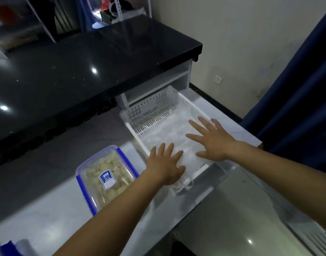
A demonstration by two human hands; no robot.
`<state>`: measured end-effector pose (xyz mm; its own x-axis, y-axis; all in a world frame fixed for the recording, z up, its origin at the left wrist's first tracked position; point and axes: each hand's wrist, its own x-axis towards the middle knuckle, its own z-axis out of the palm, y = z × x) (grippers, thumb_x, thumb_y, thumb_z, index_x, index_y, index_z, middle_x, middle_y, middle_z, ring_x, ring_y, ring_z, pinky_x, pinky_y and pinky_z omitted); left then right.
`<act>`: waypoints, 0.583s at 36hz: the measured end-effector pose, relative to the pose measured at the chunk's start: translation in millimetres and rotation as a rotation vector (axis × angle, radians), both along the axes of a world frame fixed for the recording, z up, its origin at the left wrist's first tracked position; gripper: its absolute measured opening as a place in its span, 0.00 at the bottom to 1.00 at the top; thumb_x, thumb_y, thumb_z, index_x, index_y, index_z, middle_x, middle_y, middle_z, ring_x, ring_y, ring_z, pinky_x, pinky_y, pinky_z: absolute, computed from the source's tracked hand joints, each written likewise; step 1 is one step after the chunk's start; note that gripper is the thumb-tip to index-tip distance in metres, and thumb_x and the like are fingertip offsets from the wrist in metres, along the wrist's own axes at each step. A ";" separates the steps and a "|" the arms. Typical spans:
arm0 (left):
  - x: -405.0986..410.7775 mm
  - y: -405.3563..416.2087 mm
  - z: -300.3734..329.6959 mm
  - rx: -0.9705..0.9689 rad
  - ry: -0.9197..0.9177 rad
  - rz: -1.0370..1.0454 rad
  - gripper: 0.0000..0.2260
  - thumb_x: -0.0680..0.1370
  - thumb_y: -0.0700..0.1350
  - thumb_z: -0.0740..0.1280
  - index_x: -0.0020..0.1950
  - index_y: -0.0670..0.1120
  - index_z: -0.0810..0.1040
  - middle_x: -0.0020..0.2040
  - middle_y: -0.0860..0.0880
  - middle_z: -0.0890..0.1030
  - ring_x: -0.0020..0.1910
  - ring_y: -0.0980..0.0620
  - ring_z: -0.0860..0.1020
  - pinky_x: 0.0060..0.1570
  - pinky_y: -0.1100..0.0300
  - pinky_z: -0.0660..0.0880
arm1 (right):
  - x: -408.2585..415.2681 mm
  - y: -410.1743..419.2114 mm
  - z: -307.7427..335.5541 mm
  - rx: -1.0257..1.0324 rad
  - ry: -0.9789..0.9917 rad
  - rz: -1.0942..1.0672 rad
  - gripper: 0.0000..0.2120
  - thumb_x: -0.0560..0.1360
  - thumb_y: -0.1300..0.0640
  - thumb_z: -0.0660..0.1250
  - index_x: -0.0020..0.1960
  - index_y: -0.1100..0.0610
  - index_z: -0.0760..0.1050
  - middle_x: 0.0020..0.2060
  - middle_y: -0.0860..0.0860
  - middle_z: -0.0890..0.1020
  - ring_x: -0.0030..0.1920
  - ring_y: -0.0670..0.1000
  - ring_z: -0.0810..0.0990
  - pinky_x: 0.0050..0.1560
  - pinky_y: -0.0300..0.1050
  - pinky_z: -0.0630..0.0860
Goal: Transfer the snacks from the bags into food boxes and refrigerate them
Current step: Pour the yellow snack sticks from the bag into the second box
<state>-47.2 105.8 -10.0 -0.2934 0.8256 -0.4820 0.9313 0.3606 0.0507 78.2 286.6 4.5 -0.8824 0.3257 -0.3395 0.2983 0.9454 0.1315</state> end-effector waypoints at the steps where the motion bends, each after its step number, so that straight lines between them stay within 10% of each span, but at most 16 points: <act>1: 0.9 1.1 -4.5 -0.034 0.016 -0.016 0.30 0.81 0.67 0.44 0.81 0.60 0.44 0.83 0.49 0.41 0.81 0.43 0.40 0.77 0.39 0.36 | 1.6 2.8 -5.7 -0.001 -0.024 0.014 0.35 0.80 0.32 0.53 0.81 0.40 0.43 0.80 0.49 0.32 0.79 0.57 0.30 0.77 0.62 0.34; 11: 3.4 4.5 -0.4 -0.031 0.004 0.011 0.29 0.81 0.68 0.45 0.81 0.61 0.47 0.83 0.49 0.45 0.82 0.44 0.45 0.78 0.41 0.40 | 8.1 14.9 -19.4 -0.121 -0.004 -0.022 0.33 0.78 0.29 0.45 0.80 0.41 0.51 0.82 0.47 0.49 0.81 0.54 0.38 0.76 0.60 0.33; 21: 1.3 -73.4 48.4 0.431 -0.152 0.329 0.27 0.82 0.64 0.51 0.81 0.62 0.52 0.83 0.51 0.48 0.82 0.47 0.44 0.79 0.46 0.43 | 14.7 -62.2 47.7 -0.363 0.359 -0.160 0.30 0.79 0.33 0.57 0.78 0.38 0.57 0.81 0.44 0.54 0.81 0.50 0.45 0.78 0.60 0.43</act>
